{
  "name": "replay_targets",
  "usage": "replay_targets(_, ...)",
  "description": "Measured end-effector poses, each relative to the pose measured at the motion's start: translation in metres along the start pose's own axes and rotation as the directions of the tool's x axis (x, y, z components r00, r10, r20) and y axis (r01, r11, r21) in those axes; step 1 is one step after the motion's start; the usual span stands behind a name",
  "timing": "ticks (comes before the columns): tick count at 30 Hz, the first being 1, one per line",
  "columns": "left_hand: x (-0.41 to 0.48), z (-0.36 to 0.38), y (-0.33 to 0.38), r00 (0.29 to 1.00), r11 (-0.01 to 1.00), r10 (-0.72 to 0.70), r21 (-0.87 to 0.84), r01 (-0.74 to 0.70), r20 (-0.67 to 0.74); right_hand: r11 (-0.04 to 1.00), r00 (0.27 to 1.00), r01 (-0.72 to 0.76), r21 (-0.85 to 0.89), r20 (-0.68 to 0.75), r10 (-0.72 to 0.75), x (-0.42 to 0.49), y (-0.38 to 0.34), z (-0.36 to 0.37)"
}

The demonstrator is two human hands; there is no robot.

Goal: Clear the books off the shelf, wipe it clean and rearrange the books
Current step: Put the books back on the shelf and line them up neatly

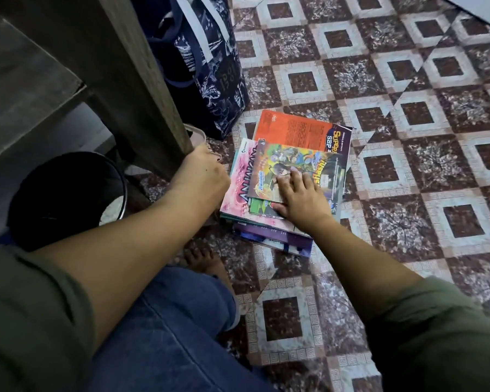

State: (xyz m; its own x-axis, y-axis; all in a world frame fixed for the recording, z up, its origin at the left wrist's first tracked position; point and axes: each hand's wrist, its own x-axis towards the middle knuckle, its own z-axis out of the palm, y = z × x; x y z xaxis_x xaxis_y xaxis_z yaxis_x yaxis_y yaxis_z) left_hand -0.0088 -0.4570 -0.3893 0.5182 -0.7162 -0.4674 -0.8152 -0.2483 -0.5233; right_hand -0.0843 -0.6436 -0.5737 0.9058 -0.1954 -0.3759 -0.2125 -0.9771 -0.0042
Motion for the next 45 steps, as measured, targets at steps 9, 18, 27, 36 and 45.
replay_targets(9, 0.001, -0.002, 0.002, 1.0, 1.0, -0.005, 0.021, 0.005, -0.002, 0.938, 0.991, 0.134, -0.319, 0.014, -0.136, 0.008, -0.004, 0.009)
replay_targets(18, -0.002, 0.0, 0.001, 1.0, 0.999, -0.011, 0.033, 0.011, 0.0, 0.915, 0.979, 0.205, -0.348, 0.076, -0.19, 0.014, -0.024, -0.01)
replay_targets(27, -0.003, -0.002, -0.001, 1.0, 0.999, 0.006, 0.039, -0.006, -0.001, 0.949, 0.976, 0.209, -0.236, -0.004, -0.216, 0.014, -0.005, -0.033)
replay_targets(36, -0.003, -0.004, 0.0, 1.0, 0.999, 0.01, 0.037, -0.01, -0.005, 0.933, 0.988, 0.118, -0.339, -0.053, -0.145, 0.011, -0.024, -0.009)
replay_targets(45, 0.001, 0.0, 0.001, 1.0, 1.0, -0.003, 0.028, 0.003, 0.004, 0.995, 0.995, 0.098, 0.018, -0.014, -0.098, 0.019, -0.007, -0.077)
